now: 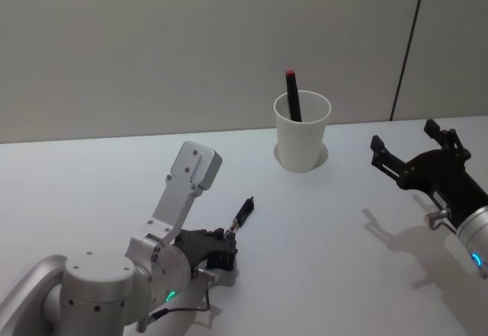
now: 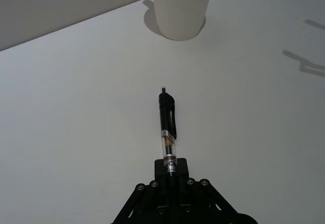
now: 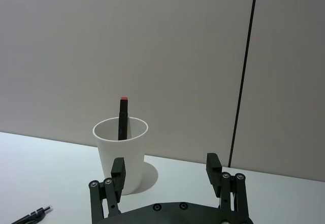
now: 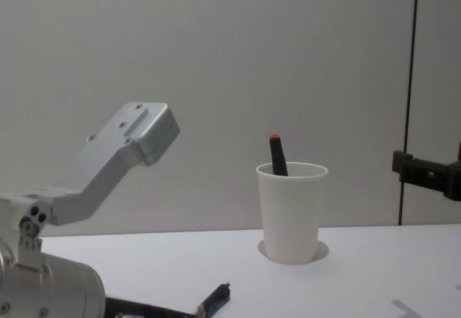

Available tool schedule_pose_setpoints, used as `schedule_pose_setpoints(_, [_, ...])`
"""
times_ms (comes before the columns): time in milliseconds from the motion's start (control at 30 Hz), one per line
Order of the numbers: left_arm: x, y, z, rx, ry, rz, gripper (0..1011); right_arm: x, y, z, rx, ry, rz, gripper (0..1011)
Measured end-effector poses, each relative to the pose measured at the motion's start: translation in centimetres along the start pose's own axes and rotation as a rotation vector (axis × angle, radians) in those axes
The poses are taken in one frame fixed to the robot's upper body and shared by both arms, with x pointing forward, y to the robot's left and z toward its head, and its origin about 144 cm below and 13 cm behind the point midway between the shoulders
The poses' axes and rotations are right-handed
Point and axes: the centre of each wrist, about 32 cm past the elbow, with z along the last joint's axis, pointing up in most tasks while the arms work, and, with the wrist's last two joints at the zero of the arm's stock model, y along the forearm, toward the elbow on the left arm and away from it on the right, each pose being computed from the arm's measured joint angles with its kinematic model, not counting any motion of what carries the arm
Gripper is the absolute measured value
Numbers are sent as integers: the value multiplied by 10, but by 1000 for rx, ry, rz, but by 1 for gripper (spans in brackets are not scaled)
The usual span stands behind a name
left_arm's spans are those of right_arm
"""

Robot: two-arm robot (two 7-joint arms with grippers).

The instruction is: Place the pen into the pen holder.

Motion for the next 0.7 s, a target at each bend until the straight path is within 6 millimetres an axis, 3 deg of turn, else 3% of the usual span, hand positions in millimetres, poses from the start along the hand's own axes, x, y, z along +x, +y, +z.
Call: schedule_pose_setpoints(700, [1,0,-1,-29,10,10,136,0,0,0,0,0,0,1001])
